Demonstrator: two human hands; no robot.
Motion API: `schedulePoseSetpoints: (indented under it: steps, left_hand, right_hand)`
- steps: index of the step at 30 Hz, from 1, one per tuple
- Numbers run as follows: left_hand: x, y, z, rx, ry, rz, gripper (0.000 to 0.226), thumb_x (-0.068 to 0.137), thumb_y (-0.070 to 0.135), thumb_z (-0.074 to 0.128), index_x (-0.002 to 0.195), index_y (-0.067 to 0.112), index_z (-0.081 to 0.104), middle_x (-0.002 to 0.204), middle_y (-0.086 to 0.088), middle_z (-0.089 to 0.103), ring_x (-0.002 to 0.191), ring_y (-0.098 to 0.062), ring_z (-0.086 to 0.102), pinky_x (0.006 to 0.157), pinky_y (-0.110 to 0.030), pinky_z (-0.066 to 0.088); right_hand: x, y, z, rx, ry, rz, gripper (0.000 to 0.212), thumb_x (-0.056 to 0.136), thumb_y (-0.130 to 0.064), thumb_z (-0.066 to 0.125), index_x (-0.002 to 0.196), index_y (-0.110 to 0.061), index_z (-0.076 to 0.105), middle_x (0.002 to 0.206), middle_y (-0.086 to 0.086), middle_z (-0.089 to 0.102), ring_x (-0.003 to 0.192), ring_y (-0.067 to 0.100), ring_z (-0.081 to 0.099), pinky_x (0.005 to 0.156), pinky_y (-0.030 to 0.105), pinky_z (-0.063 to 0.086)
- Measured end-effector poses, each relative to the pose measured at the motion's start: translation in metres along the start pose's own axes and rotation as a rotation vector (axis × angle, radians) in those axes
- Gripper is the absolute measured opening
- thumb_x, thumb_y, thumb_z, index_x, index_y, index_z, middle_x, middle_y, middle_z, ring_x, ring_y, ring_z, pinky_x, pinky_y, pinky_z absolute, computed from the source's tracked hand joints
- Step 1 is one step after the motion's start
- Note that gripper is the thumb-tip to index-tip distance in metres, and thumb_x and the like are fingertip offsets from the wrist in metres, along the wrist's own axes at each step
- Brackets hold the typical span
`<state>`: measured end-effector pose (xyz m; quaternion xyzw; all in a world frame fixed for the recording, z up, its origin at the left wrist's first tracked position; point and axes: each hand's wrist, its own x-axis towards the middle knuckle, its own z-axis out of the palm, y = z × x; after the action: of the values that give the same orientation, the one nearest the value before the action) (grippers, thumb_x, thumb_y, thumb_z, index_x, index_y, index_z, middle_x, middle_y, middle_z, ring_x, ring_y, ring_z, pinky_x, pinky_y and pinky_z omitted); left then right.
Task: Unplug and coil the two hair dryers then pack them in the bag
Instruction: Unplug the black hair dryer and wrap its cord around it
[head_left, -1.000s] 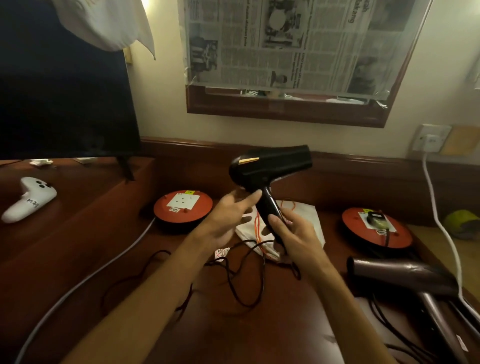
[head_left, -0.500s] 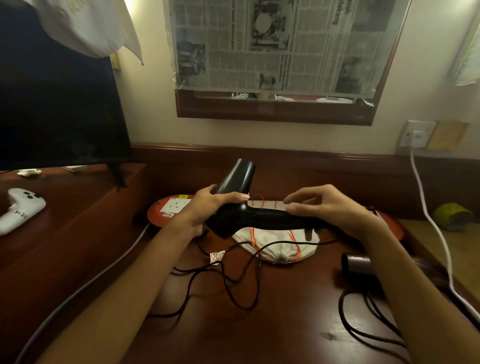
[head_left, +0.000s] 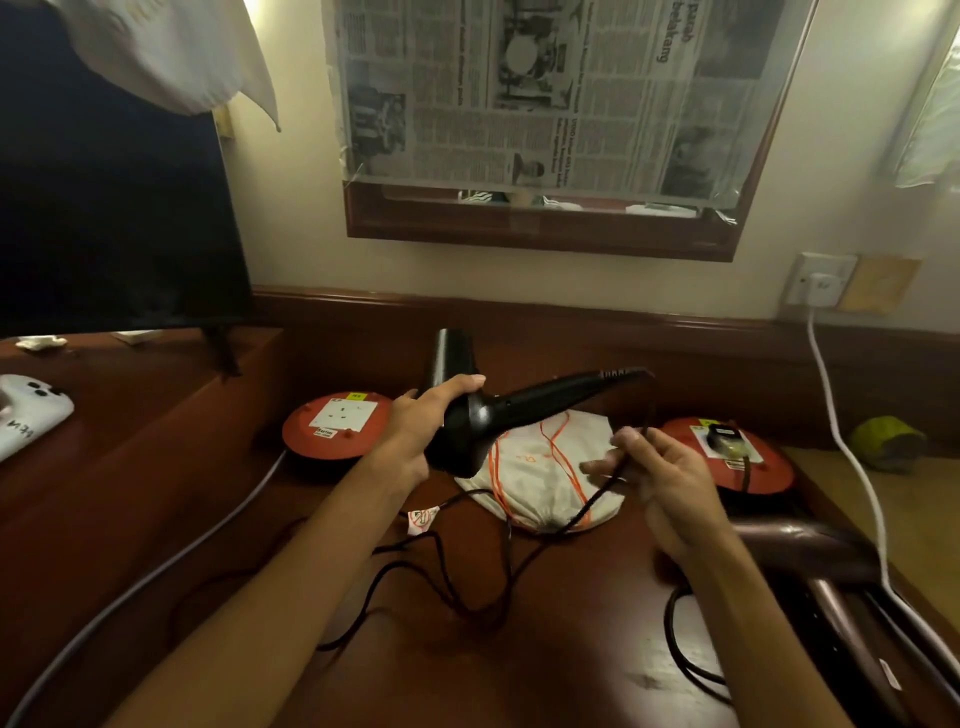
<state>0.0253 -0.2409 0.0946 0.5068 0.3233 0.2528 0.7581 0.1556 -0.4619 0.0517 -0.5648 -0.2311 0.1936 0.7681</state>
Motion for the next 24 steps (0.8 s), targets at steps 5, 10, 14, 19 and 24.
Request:
schedulePoseSetpoints:
  steps: [5, 10, 14, 19, 24]
  left_hand:
    - [-0.002, -0.002, 0.014, -0.107, 0.110, 0.045, 0.068, 0.076, 0.033, 0.089, 0.130, 0.011, 0.055, 0.107, -0.009, 0.069, 0.084, -0.022, 0.070, 0.059, -0.032, 0.054]
    - [0.001, -0.009, 0.012, -0.041, 0.221, 0.186, 0.077, 0.075, 0.038, 0.090, 0.136, 0.014, 0.050, 0.117, -0.006, 0.064, 0.089, -0.015, 0.062, 0.079, -0.035, 0.055]
    - [0.000, -0.023, 0.011, -0.030, 0.236, 0.207, 0.081, 0.072, 0.042, 0.091, 0.137, 0.016, 0.050, 0.120, -0.006, 0.065, 0.101, -0.023, 0.067, 0.095, -0.044, 0.058]
    - [-0.005, -0.039, 0.018, -0.050, 0.211, 0.153, 0.084, 0.063, 0.048, 0.094, 0.132, 0.017, 0.057, 0.116, -0.006, 0.071, 0.100, -0.025, 0.073, 0.092, -0.048, 0.061]
    - [-0.006, -0.047, 0.015, -0.091, 0.130, 0.087, 0.083, 0.058, 0.052, 0.095, 0.128, 0.020, 0.063, 0.113, -0.005, 0.075, 0.099, -0.026, 0.074, 0.081, -0.044, 0.064]
  right_hand:
    - [-0.030, 0.018, 0.079, -0.280, -0.027, 0.029, 0.014, 0.108, -0.012, 0.045, 0.104, -0.007, 0.058, 0.076, 0.014, 0.074, 0.070, 0.034, 0.075, 0.053, 0.041, 0.059]
    - [-0.036, 0.027, 0.108, -0.814, 0.082, -0.182, 0.015, 0.105, -0.009, 0.040, 0.111, -0.005, 0.053, 0.082, 0.008, 0.064, 0.068, 0.023, 0.062, 0.050, 0.034, 0.047]
    - [-0.033, 0.011, 0.123, -0.887, 0.210, -0.470, 0.016, 0.105, -0.009, 0.047, 0.109, 0.001, 0.058, 0.076, -0.002, 0.057, 0.059, 0.009, 0.055, 0.045, 0.015, 0.036]
    - [-0.013, 0.008, 0.125, -0.772, 0.160, -0.484, 0.022, 0.099, -0.021, 0.063, 0.079, -0.014, 0.058, 0.074, 0.001, 0.055, 0.062, 0.011, 0.049, 0.056, 0.030, 0.042]
    - [0.007, 0.006, 0.098, -0.376, 0.156, -0.207, 0.051, 0.073, -0.040, 0.089, 0.061, -0.003, 0.056, 0.069, 0.029, 0.062, 0.071, 0.037, 0.070, 0.064, 0.051, 0.062]
